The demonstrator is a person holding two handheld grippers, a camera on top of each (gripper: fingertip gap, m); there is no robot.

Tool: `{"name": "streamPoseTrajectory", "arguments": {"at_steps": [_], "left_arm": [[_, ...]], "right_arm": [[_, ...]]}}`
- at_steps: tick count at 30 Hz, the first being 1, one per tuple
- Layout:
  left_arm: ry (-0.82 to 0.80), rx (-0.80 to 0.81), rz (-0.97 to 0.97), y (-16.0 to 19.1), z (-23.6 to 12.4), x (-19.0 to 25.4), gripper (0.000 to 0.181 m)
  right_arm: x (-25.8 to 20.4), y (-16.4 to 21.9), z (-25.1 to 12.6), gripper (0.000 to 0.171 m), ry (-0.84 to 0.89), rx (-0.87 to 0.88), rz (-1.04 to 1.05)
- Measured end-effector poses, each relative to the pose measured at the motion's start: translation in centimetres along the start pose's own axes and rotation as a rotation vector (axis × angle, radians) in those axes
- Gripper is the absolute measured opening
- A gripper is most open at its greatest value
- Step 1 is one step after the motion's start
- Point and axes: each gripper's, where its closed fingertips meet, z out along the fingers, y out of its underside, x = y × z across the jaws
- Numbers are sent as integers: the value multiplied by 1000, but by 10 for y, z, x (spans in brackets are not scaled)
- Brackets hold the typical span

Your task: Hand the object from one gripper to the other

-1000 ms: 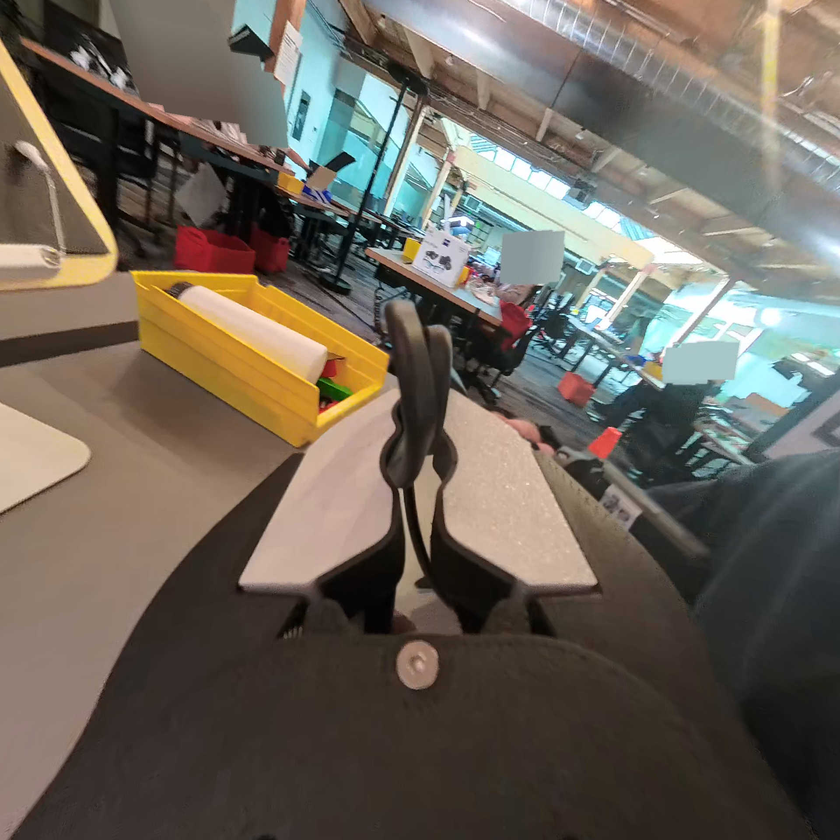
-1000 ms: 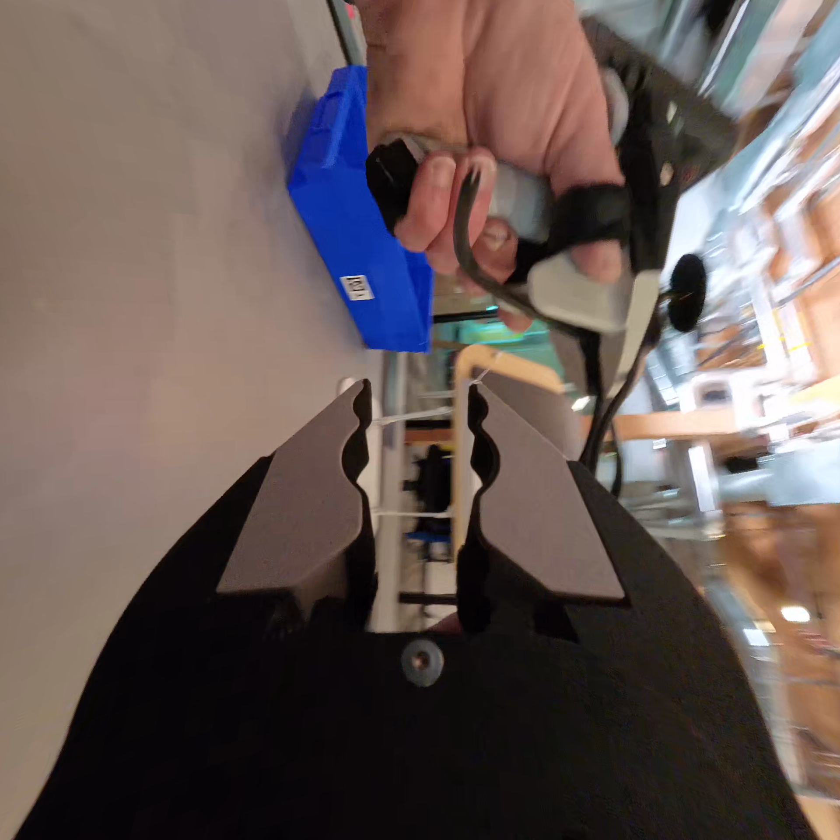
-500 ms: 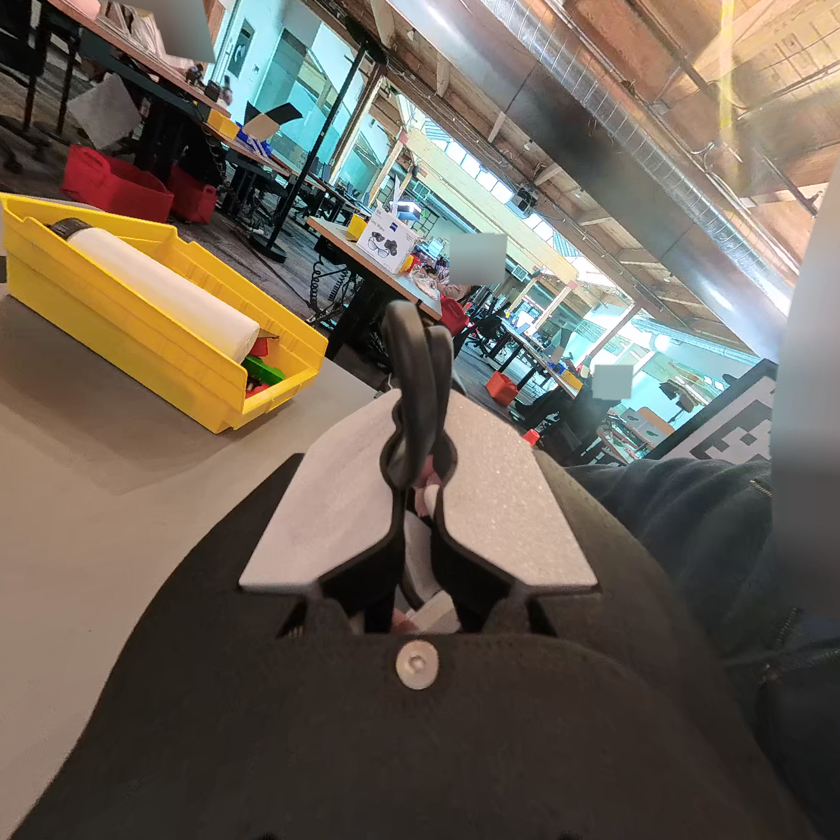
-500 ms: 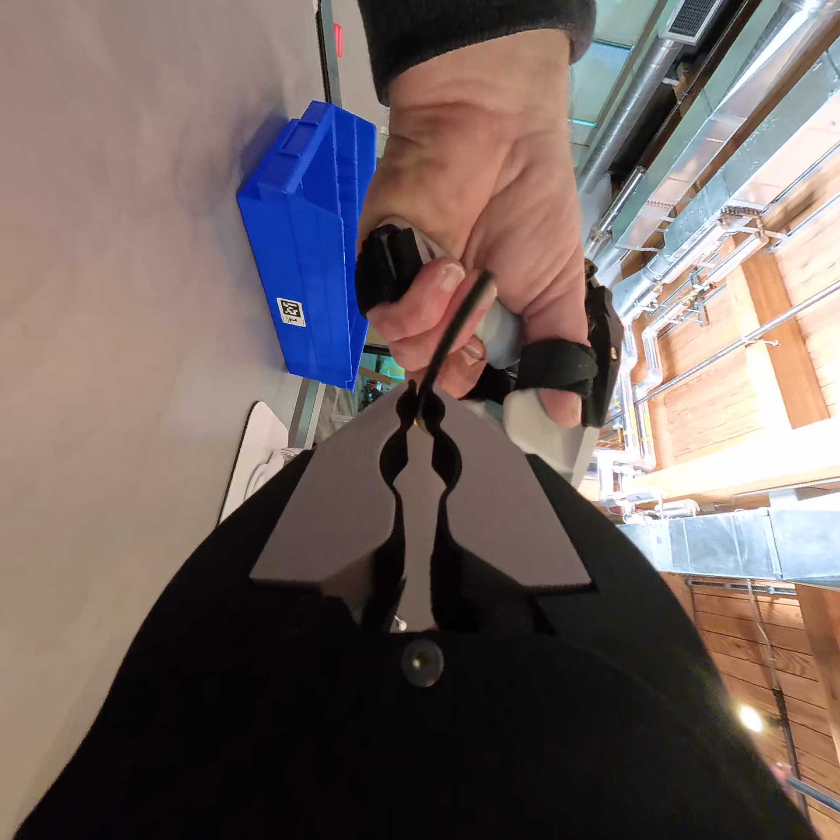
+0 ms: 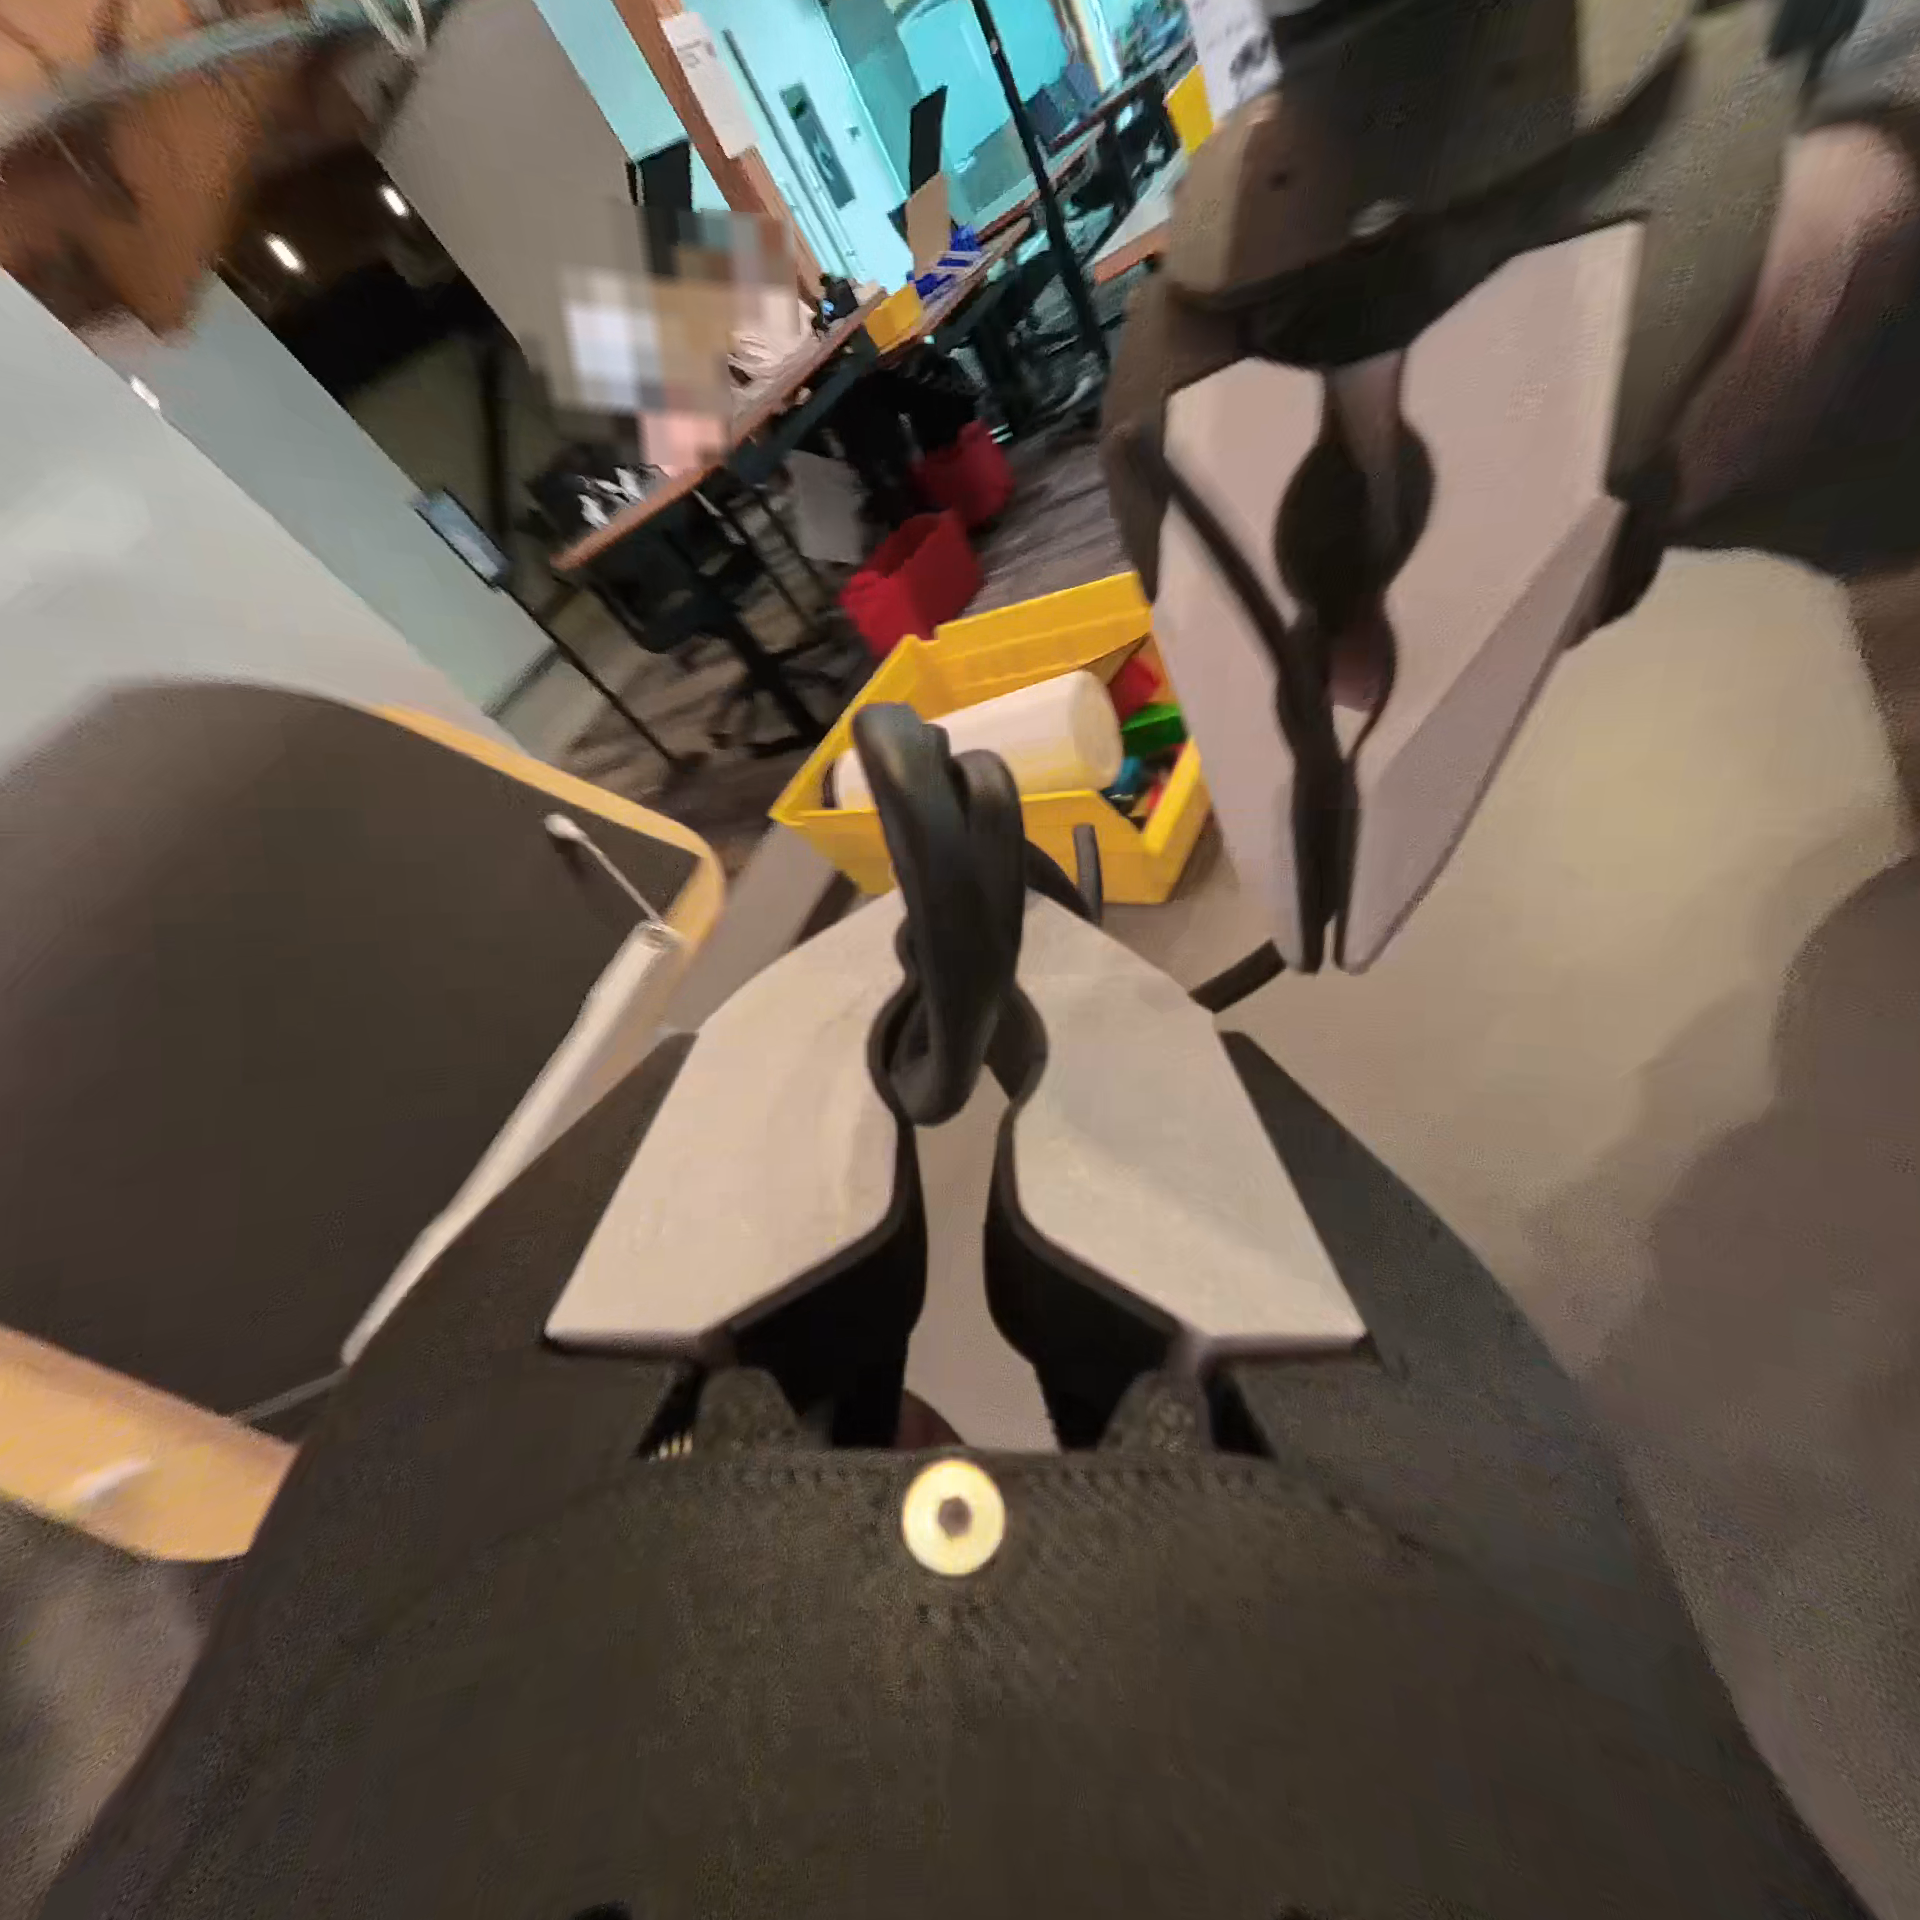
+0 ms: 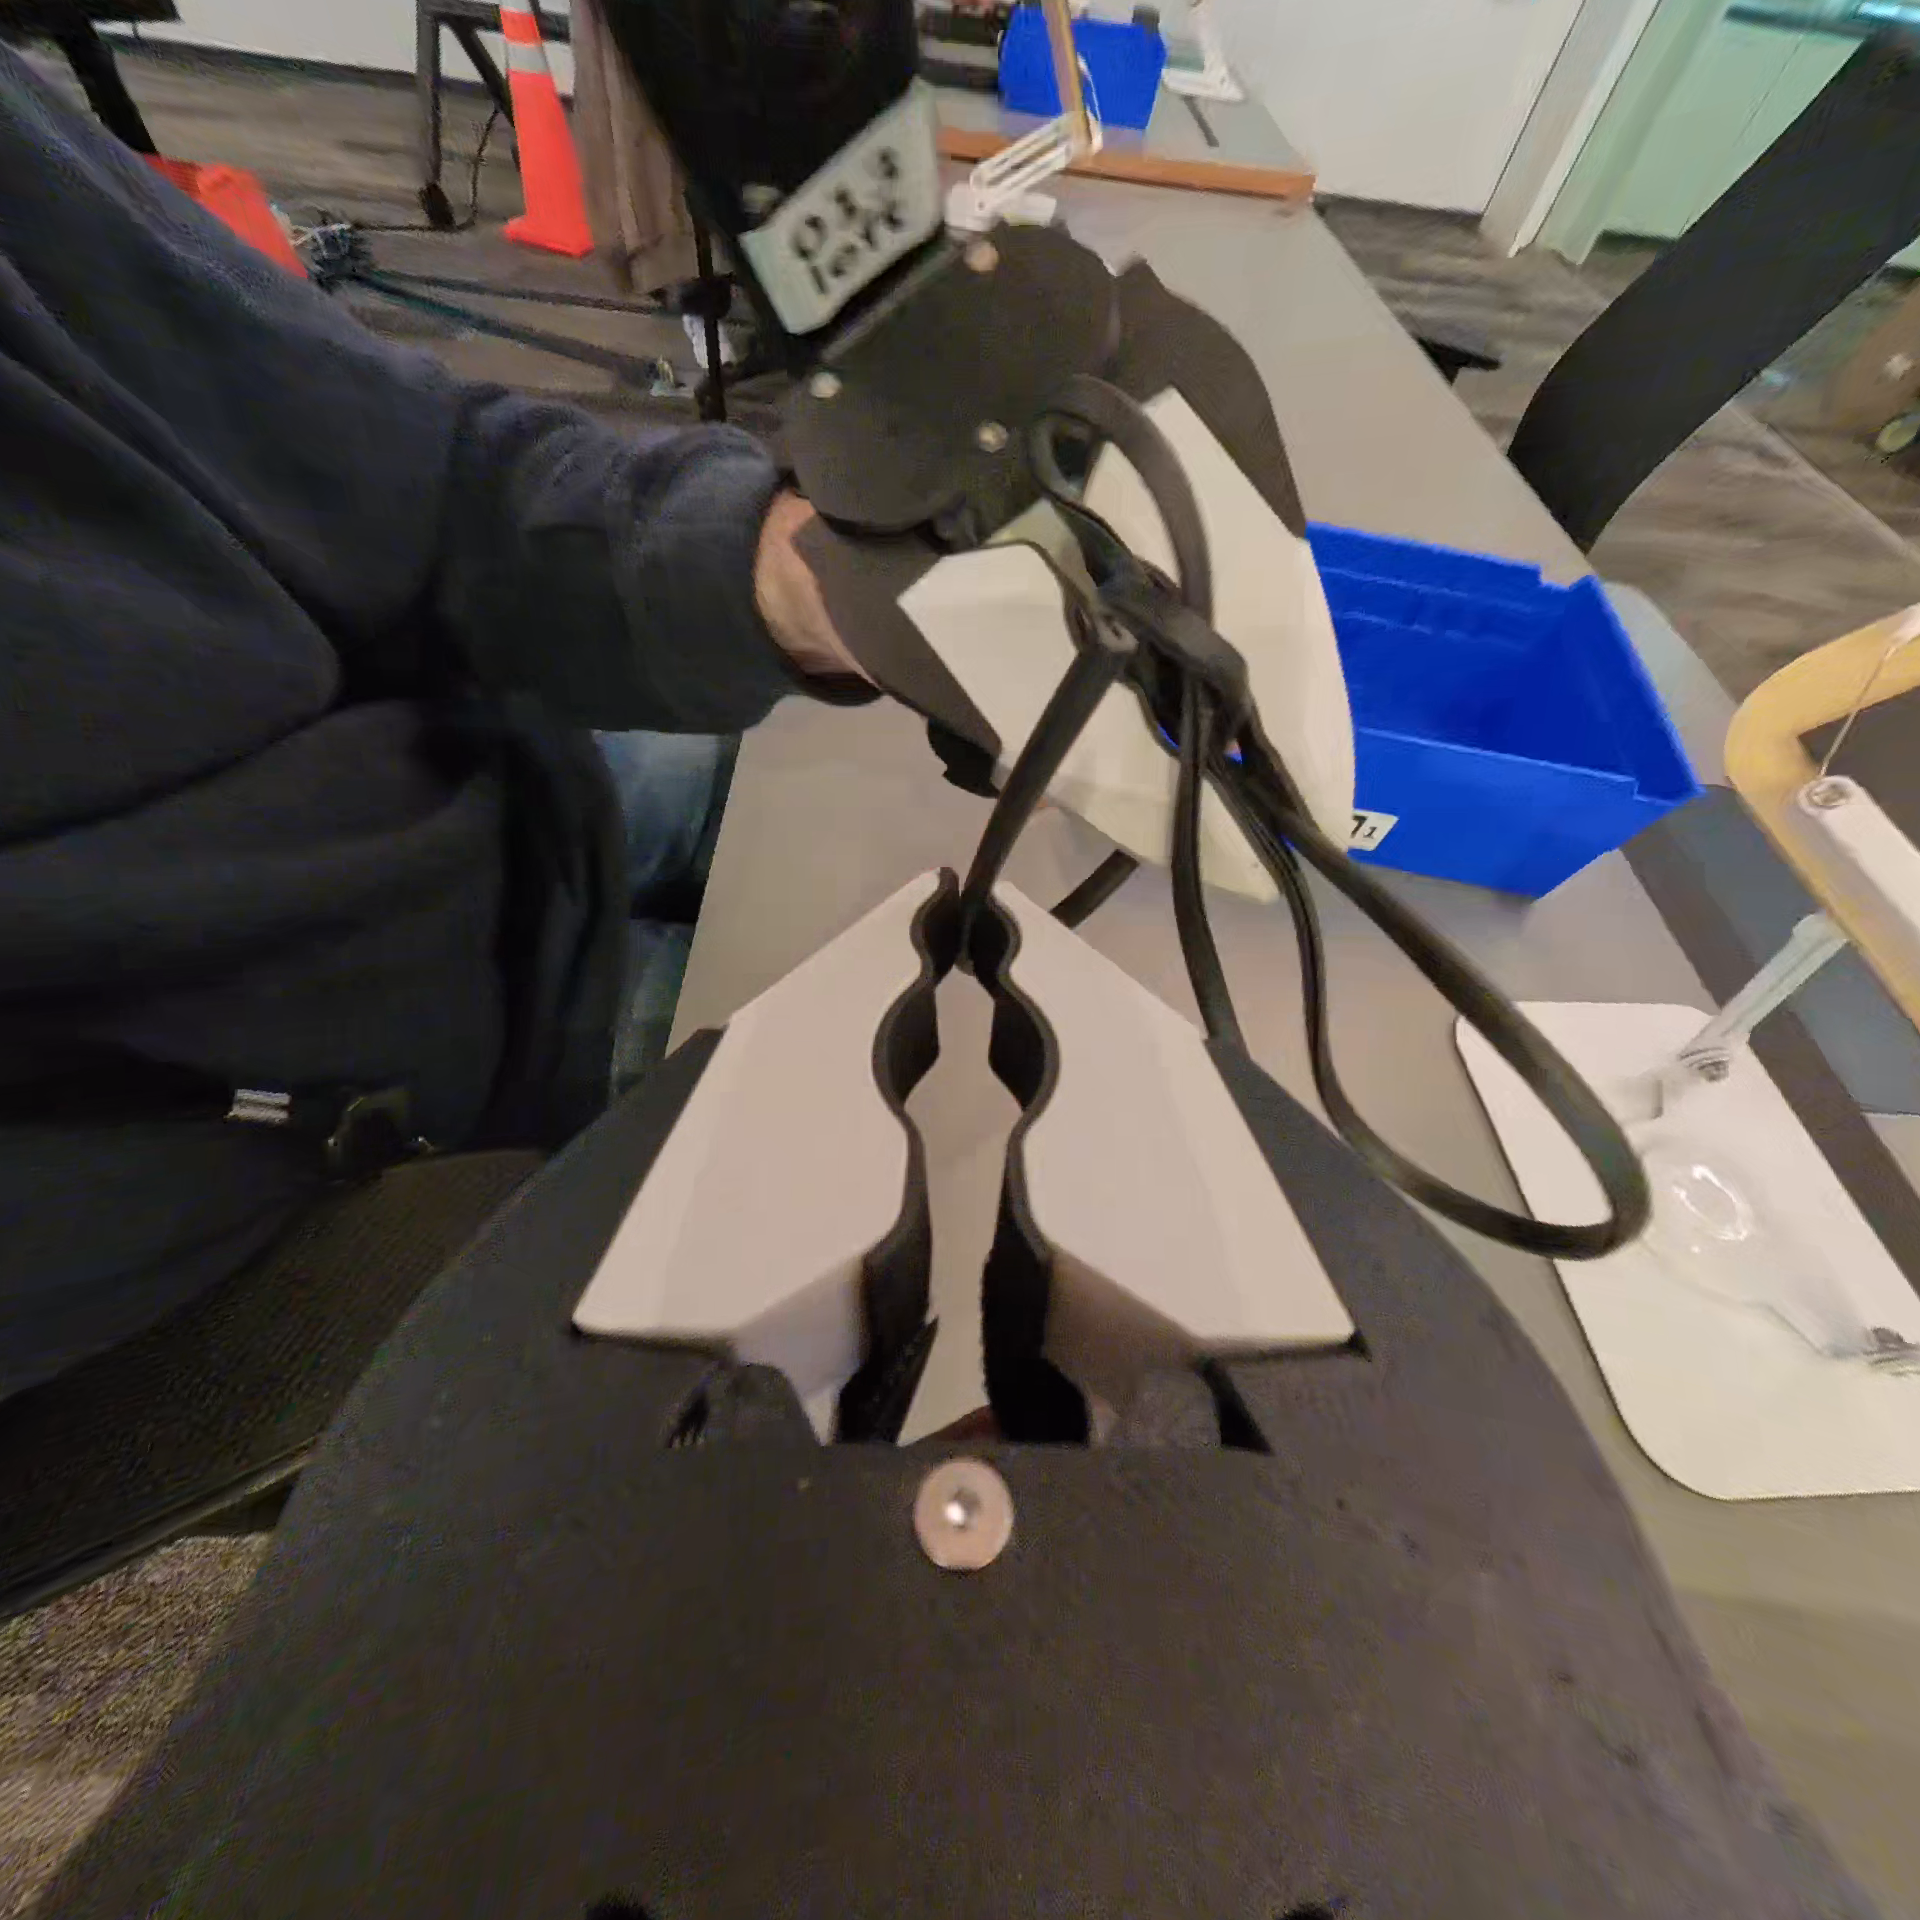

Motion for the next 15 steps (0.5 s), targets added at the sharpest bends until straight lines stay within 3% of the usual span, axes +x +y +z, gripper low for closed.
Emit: {"name": "streamPoseTrajectory", "arguments": {"at_steps": [7,12,15], "left_arm": [[-119,-80,396,-3,2,0,8],[-159,-84,458,-5,5,3,7],[-202,-95,522,-5,4,0,7]], "right_arm": [[2,29,13,0,-51,-249,1],[4,39,16,0,-44,-342,-12],[3,32,17,0,-48,-291,-14]]}}
